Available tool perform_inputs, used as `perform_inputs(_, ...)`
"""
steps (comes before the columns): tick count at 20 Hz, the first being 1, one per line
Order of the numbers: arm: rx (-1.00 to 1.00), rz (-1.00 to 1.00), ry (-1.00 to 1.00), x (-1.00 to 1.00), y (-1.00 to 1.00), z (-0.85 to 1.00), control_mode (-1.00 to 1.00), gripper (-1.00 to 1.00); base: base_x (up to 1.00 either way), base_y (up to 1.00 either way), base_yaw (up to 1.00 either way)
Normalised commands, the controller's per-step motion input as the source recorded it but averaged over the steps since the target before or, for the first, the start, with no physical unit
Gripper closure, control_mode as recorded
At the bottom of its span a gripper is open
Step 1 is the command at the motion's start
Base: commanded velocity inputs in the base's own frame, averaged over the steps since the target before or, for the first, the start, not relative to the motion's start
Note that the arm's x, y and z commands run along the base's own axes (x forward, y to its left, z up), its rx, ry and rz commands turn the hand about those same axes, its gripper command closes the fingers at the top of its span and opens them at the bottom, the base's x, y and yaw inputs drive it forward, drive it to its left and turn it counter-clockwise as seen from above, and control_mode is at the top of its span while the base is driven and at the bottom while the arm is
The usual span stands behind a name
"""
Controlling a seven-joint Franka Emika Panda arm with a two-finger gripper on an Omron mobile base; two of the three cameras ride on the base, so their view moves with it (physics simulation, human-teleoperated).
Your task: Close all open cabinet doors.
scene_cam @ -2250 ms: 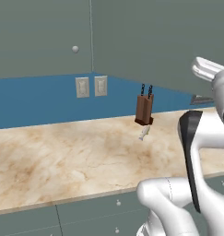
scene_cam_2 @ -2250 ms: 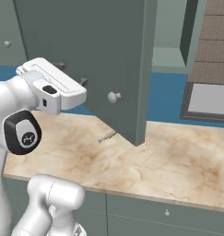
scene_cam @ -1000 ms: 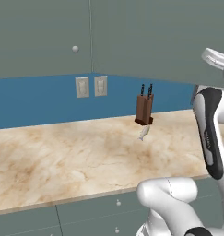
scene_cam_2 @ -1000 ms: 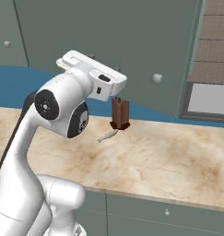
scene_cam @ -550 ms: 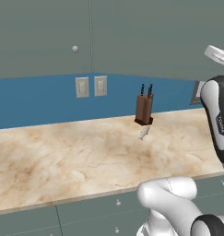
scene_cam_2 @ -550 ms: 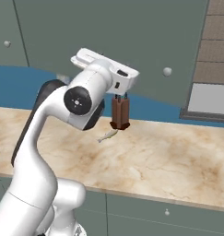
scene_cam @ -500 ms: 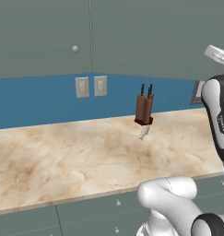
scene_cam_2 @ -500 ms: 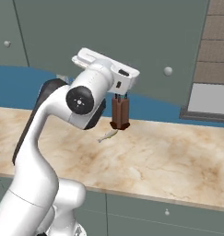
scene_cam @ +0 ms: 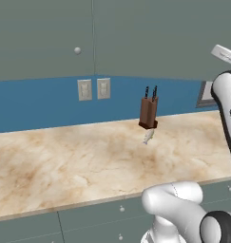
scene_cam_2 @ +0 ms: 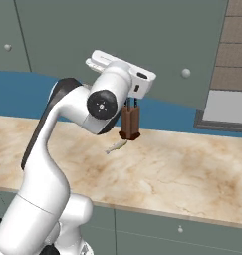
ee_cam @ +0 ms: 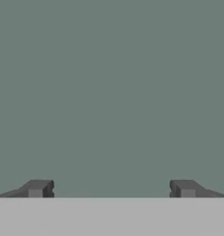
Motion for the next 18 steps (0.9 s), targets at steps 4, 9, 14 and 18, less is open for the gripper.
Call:
perform_inputs(4, 0.0, 0.04, 0.0, 0.33, 0.0, 0.0, -1.0, -1.0, 0.0, 0.0, 0.0)
perform_inputs(9, 0.0, 0.05, 0.0, 0.36, 0.0, 0.0, -1.0, -1.0, 0.0, 0.0, 0.0)
perform_inputs(14, 0.0, 0.05, 0.0, 0.38, 0.0, 0.0, -1.0, -1.0, 0.0, 0.0, 0.0)
perform_inputs(18, 0.0, 0.05, 0.0, 0.37, 0.0, 0.0, -1.0, -1.0, 0.0, 0.0, 0.0)
